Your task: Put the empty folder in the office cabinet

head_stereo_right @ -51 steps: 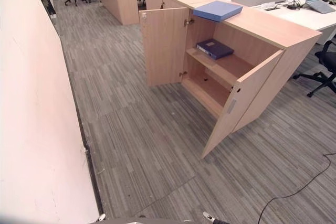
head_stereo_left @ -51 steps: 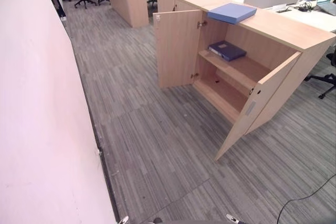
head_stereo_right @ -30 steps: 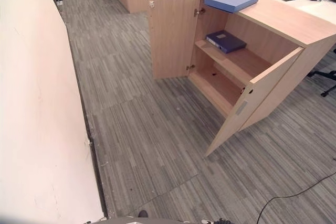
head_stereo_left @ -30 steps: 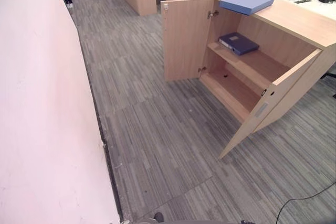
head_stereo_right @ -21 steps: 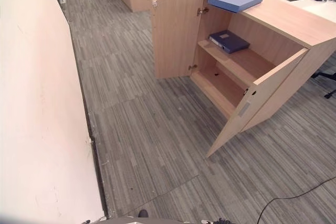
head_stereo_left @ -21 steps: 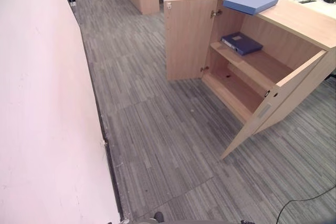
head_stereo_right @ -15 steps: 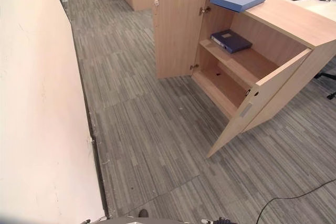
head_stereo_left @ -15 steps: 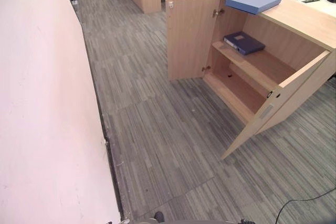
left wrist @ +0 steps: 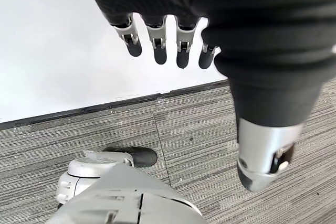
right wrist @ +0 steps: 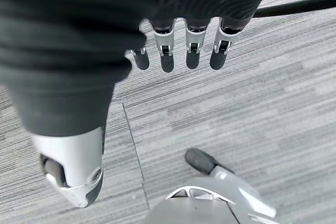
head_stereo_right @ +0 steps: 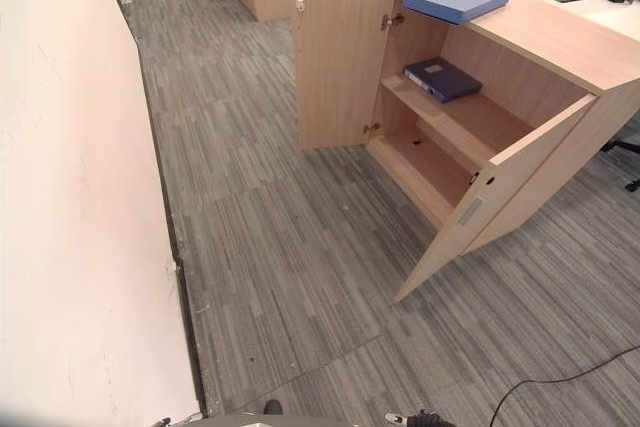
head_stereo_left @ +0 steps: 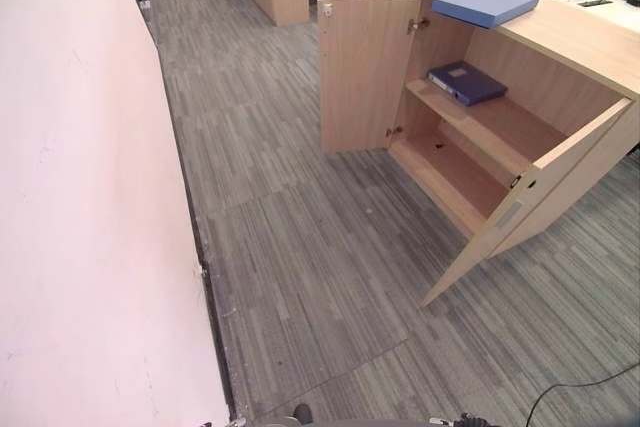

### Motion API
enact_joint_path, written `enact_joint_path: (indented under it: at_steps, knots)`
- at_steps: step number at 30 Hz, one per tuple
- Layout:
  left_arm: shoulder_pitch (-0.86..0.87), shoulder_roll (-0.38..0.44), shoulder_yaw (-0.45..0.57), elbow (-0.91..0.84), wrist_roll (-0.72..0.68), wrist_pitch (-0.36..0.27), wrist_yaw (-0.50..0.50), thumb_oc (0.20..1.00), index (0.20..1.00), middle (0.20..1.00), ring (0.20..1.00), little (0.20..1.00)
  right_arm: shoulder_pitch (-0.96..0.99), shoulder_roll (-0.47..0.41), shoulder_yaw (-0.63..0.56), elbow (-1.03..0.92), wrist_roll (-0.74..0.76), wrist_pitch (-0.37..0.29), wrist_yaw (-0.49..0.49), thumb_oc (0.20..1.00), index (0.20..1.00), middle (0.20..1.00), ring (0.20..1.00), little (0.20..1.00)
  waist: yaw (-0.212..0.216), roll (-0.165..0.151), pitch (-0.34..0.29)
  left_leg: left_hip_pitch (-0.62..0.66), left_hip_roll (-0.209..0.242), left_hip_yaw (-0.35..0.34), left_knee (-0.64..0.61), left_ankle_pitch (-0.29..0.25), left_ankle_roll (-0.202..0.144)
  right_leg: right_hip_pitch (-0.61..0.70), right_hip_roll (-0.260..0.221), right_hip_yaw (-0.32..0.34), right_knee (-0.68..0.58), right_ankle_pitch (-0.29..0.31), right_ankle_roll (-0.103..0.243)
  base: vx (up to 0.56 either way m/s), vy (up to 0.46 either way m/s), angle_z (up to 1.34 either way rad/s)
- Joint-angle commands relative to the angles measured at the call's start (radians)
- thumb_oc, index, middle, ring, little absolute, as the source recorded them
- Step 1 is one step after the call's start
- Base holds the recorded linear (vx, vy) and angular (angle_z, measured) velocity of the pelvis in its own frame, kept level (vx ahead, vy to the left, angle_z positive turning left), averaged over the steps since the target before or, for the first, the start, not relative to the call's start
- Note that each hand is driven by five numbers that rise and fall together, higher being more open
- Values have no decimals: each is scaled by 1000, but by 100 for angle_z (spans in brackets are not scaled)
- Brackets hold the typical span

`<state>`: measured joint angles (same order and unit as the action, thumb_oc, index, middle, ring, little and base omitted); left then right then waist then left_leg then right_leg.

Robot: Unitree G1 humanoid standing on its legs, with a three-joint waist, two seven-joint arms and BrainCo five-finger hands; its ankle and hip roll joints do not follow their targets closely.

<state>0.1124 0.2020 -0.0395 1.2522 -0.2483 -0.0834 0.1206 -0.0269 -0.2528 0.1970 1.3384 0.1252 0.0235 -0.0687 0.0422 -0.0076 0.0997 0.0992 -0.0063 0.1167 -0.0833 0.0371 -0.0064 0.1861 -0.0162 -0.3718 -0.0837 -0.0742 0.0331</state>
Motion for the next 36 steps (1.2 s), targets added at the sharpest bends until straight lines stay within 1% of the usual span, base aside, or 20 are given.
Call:
enact_joint_path:
  at_steps: [1,19,20,22,23,25,26,27,28,29,30,31,32,33,34,35,36]
  knots:
    - [-59,-11,-22,36,21,-21,16,1000,1000,1000,1000,1000,-52,-9,39,26,-18,-22,-15,1000,1000,1000,1000,1000,19,-13,1,9,-2,59,-4,-44,-40,-33,-37,-60,-4,61,82,1,-20,3]
    - [-57,-7,-15,46,16,-23,11,1000,1000,1000,1000,1000,-41,-1,47,27,-6,-29,-6,1000,1000,1000,1000,1000,28,-21,5,17,5,45,-4,-41,-46,-21,-30,-69,-4,52,74,6,-13,4]
    - [-63,-3,-15,44,7,-24,15,1000,1000,1000,1000,1000,-44,-3,44,27,-6,-31,-8,1000,1000,1000,1000,1000,32,-30,22,9,12,49,21,-38,-53,-19,-31,-77,-4,52,69,-60,-88,4]
    - [-81,4,-25,31,-8,-28,22,1000,1000,1000,1000,1000,-55,-10,39,23,3,-32,-12,1000,1000,1000,1000,1000,30,-47,59,-72,36,71,154,-69,-71,-30,-40,-97,-4,58,59,-115,-124,22]
    - [-89,6,-31,23,-11,-30,23,1000,1000,1000,1000,1000,-60,-15,37,24,9,-32,-12,1000,1000,1000,1000,1000,29,-49,71,-96,61,91,213,-97,-91,-21,-32,-96,-4,45,57,-77,-127,57]
    - [-95,5,-36,14,-15,-33,31,1000,1000,1000,1000,1000,-70,-21,36,31,17,-30,-17,1000,1000,1000,1000,1000,35,-54,94,-169,101,128,354,-122,-101,-16,-28,-112,-4,36,44,-49,-110,63]
    - [-95,5,-36,14,-15,-33,31,1000,1000,1000,1000,1000,-70,-21,36,32,17,-30,-17,1000,1000,1000,1000,1000,34,-53,94,-174,104,127,361,-126,-101,-17,-27,-113,-4,36,44,-12,-123,37]
    - [-95,4,-24,16,-32,-38,48,1000,1000,1000,1000,1000,-76,-27,34,44,20,-28,-26,1000,1000,1000,1000,1000,43,-52,104,-226,139,133,478,-120,-110,-2,-16,-129,-4,20,30,16,-93,21]
    - [-92,3,-19,17,-42,-39,54,1000,1000,1000,1000,1000,-77,-30,33,48,23,-28,-31,1000,1000,1000,1000,1000,46,-51,108,-240,155,135,503,-100,-113,3,-13,-137,-4,12,25,53,-87,42]
    - [-83,-1,-1,26,-57,-40,56,1000,1000,1000,1000,1000,-77,-31,32,54,22,-28,-33,1000,1000,1000,1000,1000,50,-47,111,-263,182,146,475,-77,-112,9,-15,-152,-4,3,23,73,-2,44]
    - [-79,0,9,35,-62,-39,52,1000,1000,1000,1000,1000,-74,-33,33,55,20,-27,-31,1000,1000,1000,1000,1000,55,-49,108,-261,180,143,432,-74,-108,10,-19,-152,-4,3,26,105,36,48]
    - [-74,1,19,42,-68,-39,51,1000,1000,1000,1000,1000,-71,-33,32,56,20,-26,-29,1000,1000,1000,1000,1000,57,-50,106,-261,178,138,388,-51,-112,10,-21,-152,-4,4,30,109,57,19]
    - [-68,1,30,47,-80,-41,50,1000,1000,1000,1000,1000,-66,-34,30,56,20,-26,-26,1000,1000,1000,1000,1000,59,-49,107,-271,195,133,337,4,-124,12,-23,-154,-4,0,33,127,78,22]
    - [-64,0,39,51,-89,-39,49,1000,1000,1000,1000,1000,-62,-33,30,53,19,-26,-23,1000,1000,1000,1000,1000,58,-45,105,-260,206,134,259,47,-133,14,-24,-154,-4,-2,35,88,56,22]
    - [-64,0,39,51,-89,-39,49,1000,1000,1000,1000,1000,-61,-33,30,52,19,-26,-23,1000,1000,1000,1000,1000,58,-46,105,-256,204,135,251,52,-133,14,-25,-154,-4,-2,35,173,99,20]
    - [-58,2,51,56,-96,-41,50,1000,1000,1000,1000,1000,-58,-33,32,45,16,-29,-23,1000,1000,1000,1000,1000,62,-33,104,-241,234,133,108,131,-146,27,-21,-148,-4,-11,41,177,102,13]
    - [-56,2,55,56,-107,-44,54,1000,1000,1000,1000,1000,-59,-35,33,40,14,-29,-22,1000,1000,1000,1000,1000,65,-30,107,-241,251,140,52,153,-153,36,-21,-147,-4,-19,42,253,151,9]
